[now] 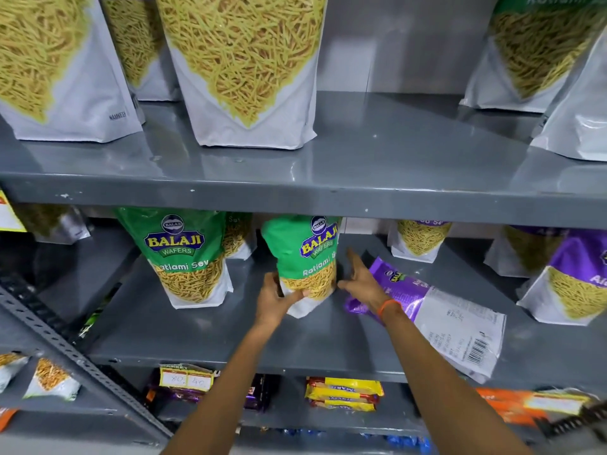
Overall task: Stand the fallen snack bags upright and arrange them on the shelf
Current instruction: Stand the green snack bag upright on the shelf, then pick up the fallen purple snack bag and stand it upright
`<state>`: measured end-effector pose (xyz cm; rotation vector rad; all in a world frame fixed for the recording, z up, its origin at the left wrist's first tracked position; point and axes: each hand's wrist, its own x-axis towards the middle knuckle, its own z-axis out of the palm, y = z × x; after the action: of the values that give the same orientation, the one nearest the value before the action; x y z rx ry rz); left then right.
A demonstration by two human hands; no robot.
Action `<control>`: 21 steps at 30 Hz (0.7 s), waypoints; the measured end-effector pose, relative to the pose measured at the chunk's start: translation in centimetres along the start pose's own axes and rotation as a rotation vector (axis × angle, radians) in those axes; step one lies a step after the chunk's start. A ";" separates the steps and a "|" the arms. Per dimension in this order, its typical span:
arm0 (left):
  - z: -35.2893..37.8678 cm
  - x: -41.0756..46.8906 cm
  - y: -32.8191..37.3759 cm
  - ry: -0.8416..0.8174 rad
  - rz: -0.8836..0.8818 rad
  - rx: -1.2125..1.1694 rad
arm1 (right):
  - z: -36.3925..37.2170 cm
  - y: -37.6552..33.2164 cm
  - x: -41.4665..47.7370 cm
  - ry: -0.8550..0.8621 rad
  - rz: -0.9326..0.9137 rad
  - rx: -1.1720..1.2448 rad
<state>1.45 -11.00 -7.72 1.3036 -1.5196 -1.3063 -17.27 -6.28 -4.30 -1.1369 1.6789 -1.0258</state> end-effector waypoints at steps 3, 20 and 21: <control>-2.0 1.4 -0.2 -0.202 -0.006 -0.116 | 0.2 -0.2 0.4 -0.109 0.019 0.004; 15.5 -8.7 -1.0 0.212 -0.376 -0.321 | -12.8 4.6 -3.2 0.238 0.105 -0.823; 17.8 -8.9 -0.1 0.125 -0.421 -0.375 | -14.7 5.3 -3.1 0.180 0.175 -0.835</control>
<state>-13.49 1.78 -10.94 1.4650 -0.8824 -1.6410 -31.65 0.45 -4.06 -1.3864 2.4044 -0.2947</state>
